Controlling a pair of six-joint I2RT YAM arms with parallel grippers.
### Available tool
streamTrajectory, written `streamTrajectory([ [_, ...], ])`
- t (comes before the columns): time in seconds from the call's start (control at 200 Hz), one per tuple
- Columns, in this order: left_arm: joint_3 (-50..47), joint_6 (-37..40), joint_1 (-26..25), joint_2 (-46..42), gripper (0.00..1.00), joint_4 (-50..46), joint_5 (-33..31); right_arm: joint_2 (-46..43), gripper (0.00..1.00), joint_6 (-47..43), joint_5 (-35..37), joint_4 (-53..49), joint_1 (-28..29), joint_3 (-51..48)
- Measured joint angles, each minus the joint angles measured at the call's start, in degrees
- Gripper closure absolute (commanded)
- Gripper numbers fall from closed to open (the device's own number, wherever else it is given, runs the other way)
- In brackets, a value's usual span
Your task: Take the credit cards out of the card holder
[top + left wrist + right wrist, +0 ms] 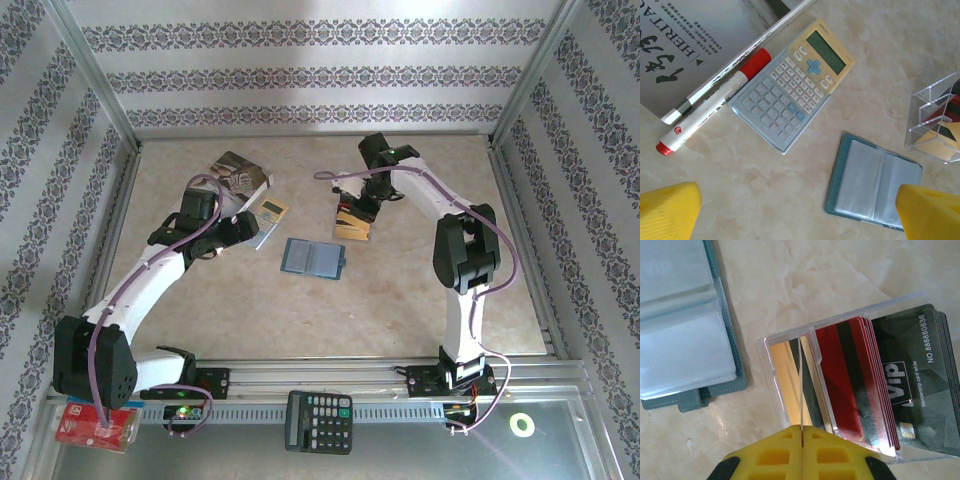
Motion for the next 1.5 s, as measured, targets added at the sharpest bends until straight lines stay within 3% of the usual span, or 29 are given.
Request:
streamTrajectory([
  [0.41, 0.0, -0.1, 0.0, 0.2, 0.00, 0.0, 1.3, 0.5, 0.77, -0.4, 0.7, -1.2, 0.0, 1.2],
  [0.714, 1.4, -0.2, 0.1, 2.5, 0.00, 0.0, 4.3, 0.5, 0.75, 4.5, 0.8, 2.0, 0.0, 1.4],
  [0.849, 1.4, -0.4, 0.1, 3.3, 0.00, 0.0, 5.7, -4.7, 0.73, 12.1, 1.2, 6.9, 0.7, -2.9],
  [1.109, 1.4, -1.1, 0.1, 4.5, 0.00, 0.5, 6.0, -15.7, 0.69, 36.5, 6.8, 20.2, 5.5, -16.7],
  [1.234, 1.4, -1.1, 0.1, 4.7, 0.00, 0.6, 5.9, -14.8, 0.68, 44.2, 11.3, 23.2, 11.5, -21.4],
  [1.389, 1.4, -1.1, 0.1, 4.7, 0.00, 0.9, 5.6, -11.0, 0.65, 52.3, 11.5, 26.4, 17.7, -23.2],
  [1.499, 1.2, -1.1, 0.1, 4.9, 0.00, 1.7, 5.4, -6.0, 0.51, 56.1, 12.2, 27.8, 21.5, -21.3],
])
